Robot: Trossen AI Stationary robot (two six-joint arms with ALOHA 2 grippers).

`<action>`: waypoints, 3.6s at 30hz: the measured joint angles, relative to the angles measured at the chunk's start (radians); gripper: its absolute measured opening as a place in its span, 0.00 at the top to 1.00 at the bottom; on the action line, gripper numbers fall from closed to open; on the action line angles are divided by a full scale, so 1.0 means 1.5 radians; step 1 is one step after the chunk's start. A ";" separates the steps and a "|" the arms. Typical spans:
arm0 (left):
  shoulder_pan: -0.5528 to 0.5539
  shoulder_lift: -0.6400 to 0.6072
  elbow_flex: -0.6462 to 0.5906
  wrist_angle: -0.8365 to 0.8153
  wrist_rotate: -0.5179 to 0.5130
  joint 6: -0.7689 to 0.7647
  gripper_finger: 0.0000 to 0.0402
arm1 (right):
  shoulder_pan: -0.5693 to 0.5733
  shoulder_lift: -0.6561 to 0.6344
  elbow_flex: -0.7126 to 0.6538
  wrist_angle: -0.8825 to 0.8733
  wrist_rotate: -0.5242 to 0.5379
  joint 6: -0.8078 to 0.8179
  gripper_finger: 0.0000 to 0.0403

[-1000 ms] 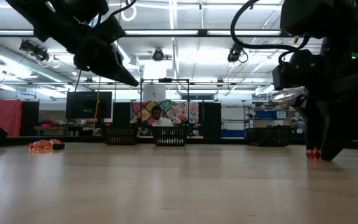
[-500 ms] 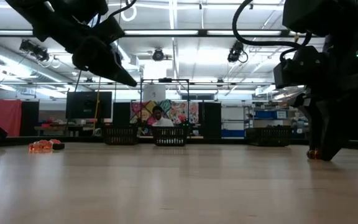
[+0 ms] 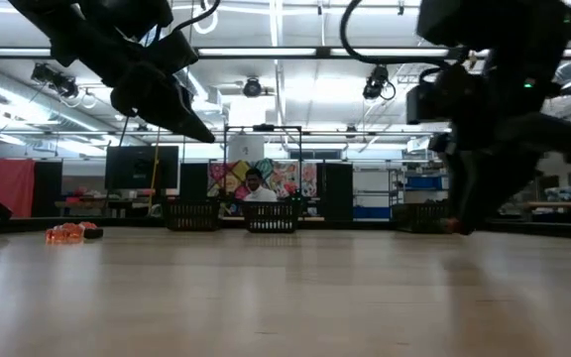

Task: Sort Halloween decoration
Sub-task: Put the orange pumpkin toy into the left black bin

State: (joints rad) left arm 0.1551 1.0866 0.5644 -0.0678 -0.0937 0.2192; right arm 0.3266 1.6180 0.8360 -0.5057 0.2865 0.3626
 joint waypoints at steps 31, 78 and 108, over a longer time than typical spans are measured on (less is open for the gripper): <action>0.019 -0.191 -0.079 -0.073 0.031 -0.056 0.72 | -0.272 0.000 0.003 0.469 -0.135 -0.373 0.74; 0.185 -0.529 -0.228 -0.068 -0.099 -0.110 0.72 | -0.422 0.636 0.926 0.168 -0.045 -0.132 0.73; 0.185 -0.529 -0.229 -0.102 -0.051 -0.092 0.72 | -0.298 0.526 0.924 0.016 -0.155 -0.354 0.57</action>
State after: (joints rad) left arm 0.4324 0.2935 0.2214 -0.2207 -0.1702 0.0809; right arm -0.1202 2.4064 2.2227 -0.4815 0.0546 -0.1683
